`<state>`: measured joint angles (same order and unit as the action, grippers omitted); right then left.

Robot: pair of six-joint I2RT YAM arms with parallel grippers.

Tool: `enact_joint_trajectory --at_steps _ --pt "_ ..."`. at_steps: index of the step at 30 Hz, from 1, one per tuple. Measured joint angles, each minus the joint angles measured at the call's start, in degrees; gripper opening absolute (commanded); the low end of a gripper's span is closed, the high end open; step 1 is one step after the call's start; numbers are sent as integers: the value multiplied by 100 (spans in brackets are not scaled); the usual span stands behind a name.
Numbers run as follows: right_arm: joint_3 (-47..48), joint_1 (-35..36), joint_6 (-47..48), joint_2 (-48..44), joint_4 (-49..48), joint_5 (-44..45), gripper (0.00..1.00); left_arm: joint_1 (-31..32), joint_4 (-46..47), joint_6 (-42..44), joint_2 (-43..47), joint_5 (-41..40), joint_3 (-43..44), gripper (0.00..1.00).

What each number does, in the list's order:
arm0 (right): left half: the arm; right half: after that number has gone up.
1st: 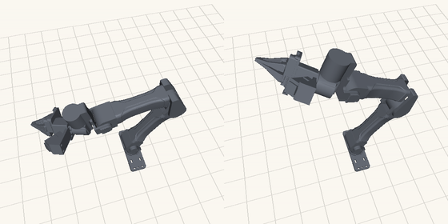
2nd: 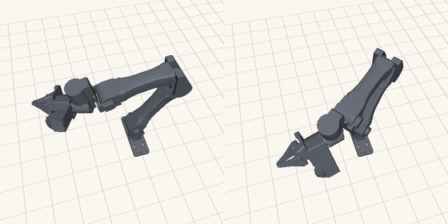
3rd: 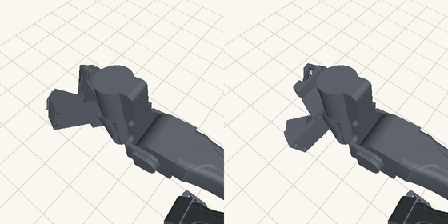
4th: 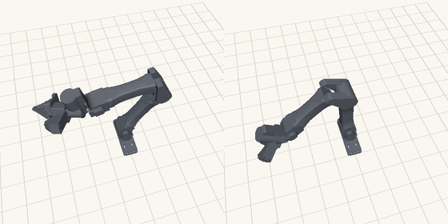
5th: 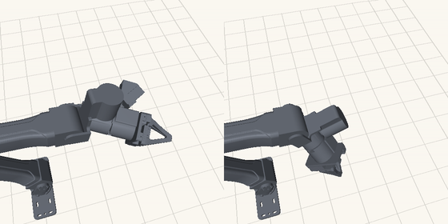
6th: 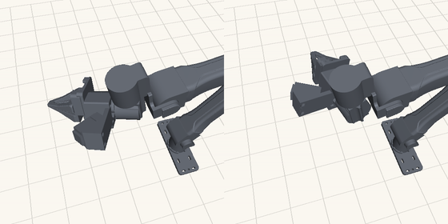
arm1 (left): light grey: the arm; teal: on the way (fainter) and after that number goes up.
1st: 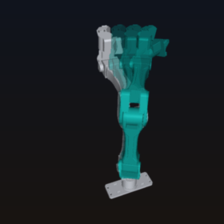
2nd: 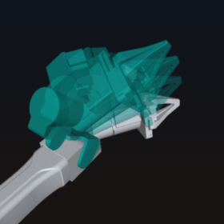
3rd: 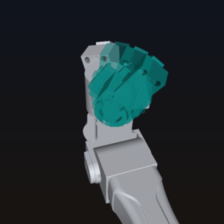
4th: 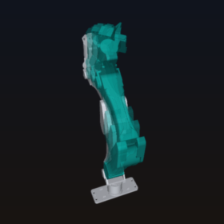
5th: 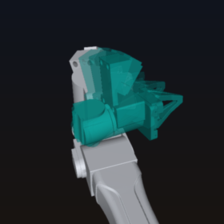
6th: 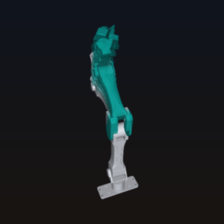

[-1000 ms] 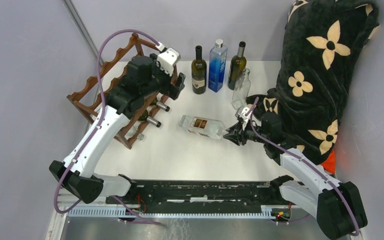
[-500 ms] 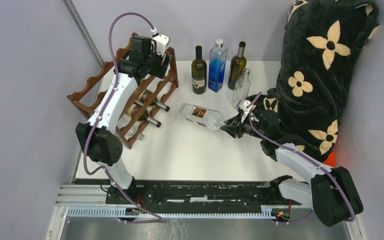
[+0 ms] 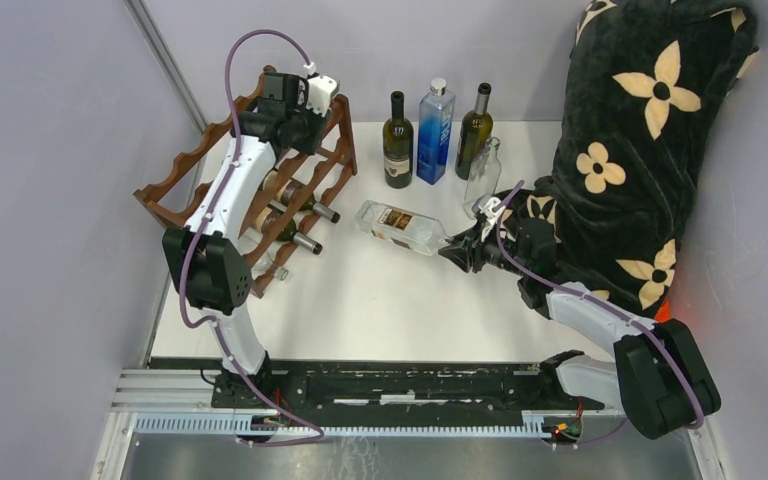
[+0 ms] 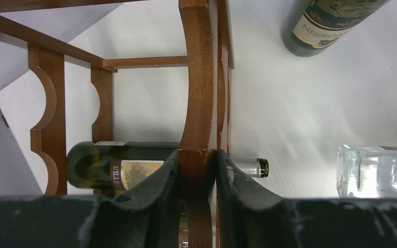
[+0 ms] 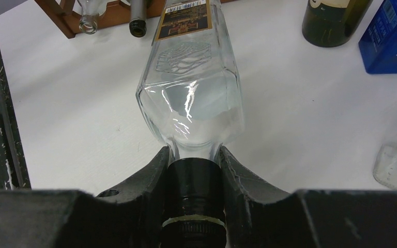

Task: Put the wine bottle on the wine rack
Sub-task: Place the wine bottle in the wine rack.

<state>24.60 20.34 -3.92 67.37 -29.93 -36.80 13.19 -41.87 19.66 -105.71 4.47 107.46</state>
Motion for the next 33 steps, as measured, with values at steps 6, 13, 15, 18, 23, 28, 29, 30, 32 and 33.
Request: enact_joint_trajectory --at_steps 6,13,15,18,23,28,29,30,32,33 --pt "2 2 -114 140 -92 13 0 -90 -7 11 0 385 2 19" --pt "2 48 -225 258 -315 157 0 -153 11 13 138 826 -173 17" --pt "2 94 -243 278 -389 216 0 -146 -20 11 262 984 -317 17" --pt "2 146 -273 293 -437 245 0 -136 -105 13 426 1204 -479 17" --pt "2 258 -291 343 -568 304 0 -105 -334 9 632 1493 -640 17" --pt "2 459 -293 424 -697 538 0 -109 -387 9 754 1711 -780 17" --pt "0 509 -295 446 -734 590 0 -109 -382 9 789 1744 -817 17" --pt "0 573 -297 481 -782 654 0 -109 -378 7 826 1784 -866 17" --pt "-11 678 -319 551 -890 754 0 -109 -369 7 901 1860 -962 17" --pt "-11 728 -337 599 -951 796 0 -107 -352 7 953 1884 -1025 17"
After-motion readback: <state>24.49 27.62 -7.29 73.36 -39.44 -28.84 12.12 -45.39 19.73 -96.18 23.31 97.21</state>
